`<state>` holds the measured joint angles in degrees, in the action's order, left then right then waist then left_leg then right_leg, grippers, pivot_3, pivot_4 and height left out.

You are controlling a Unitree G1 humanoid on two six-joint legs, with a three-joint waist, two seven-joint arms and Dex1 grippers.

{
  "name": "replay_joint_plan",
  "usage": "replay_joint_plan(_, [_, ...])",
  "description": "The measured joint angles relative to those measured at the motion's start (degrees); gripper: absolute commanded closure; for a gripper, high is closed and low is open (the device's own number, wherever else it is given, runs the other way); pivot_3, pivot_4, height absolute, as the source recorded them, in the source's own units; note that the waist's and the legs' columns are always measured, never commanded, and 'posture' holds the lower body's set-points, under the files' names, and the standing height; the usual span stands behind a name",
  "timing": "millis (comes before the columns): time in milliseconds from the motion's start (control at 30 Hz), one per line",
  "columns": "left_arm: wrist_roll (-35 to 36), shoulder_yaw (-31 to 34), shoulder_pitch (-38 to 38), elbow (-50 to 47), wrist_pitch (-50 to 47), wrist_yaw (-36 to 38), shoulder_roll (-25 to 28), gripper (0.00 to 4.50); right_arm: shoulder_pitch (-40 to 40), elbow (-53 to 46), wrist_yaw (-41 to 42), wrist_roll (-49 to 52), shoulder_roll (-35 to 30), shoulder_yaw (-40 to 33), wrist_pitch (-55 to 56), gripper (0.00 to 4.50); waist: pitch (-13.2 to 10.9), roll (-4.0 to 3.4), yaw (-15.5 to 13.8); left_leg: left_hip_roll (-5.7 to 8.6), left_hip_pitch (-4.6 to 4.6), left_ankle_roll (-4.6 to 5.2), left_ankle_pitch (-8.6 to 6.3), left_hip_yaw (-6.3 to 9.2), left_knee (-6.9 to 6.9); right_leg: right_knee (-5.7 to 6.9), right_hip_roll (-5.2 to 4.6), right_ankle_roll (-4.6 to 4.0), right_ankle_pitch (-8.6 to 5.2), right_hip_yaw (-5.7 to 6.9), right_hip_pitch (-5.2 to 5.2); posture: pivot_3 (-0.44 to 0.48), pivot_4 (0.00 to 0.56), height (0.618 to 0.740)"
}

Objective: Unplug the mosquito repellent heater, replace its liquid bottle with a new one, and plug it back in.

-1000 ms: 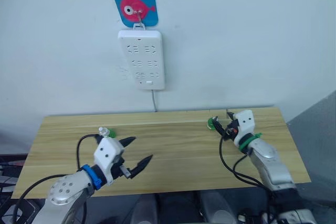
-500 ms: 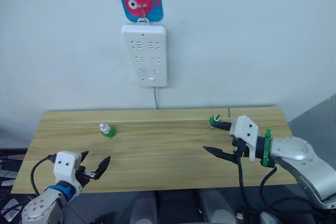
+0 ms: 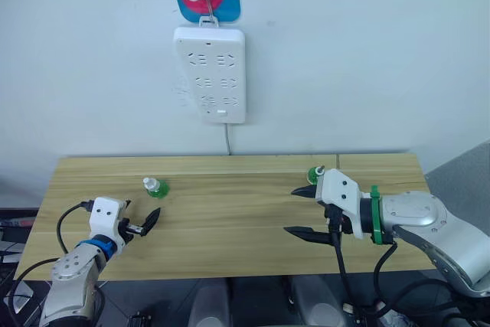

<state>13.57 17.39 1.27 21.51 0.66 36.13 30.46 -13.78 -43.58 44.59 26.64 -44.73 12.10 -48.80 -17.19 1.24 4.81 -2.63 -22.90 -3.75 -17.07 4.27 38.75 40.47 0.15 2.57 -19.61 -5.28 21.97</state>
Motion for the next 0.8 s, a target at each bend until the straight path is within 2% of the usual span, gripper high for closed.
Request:
replay_joint_plan(333, [-1.02, -2.24, -8.09, 8.36, 2.29, 2.05, 0.27, 0.00, -2.82, -1.08, -1.04, 1.63, 0.47, 0.87, -2.16, 0.67, -0.57, 0.12, 0.11, 0.02, -0.01, 0.00, 0.00, 0.00, 0.01, 0.02, -0.01, 0.01, 0.00, 0.05, 0.02, -0.127, 0.328, 0.740])
replay_joint_plan(800, [-1.43, -3.84, -10.17, 10.85, 5.12, 2.17, -0.13, 0.00, -3.98, -1.13, -4.78, 1.75, 1.97, 0.98, -4.92, 0.67, -0.71, 0.10, 0.14, -0.01, -0.03, -0.01, 0.01, 0.03, 0.01, 0.02, -0.09, 0.02, 0.00, 0.09, 0.02, -0.116, 0.325, 0.740])
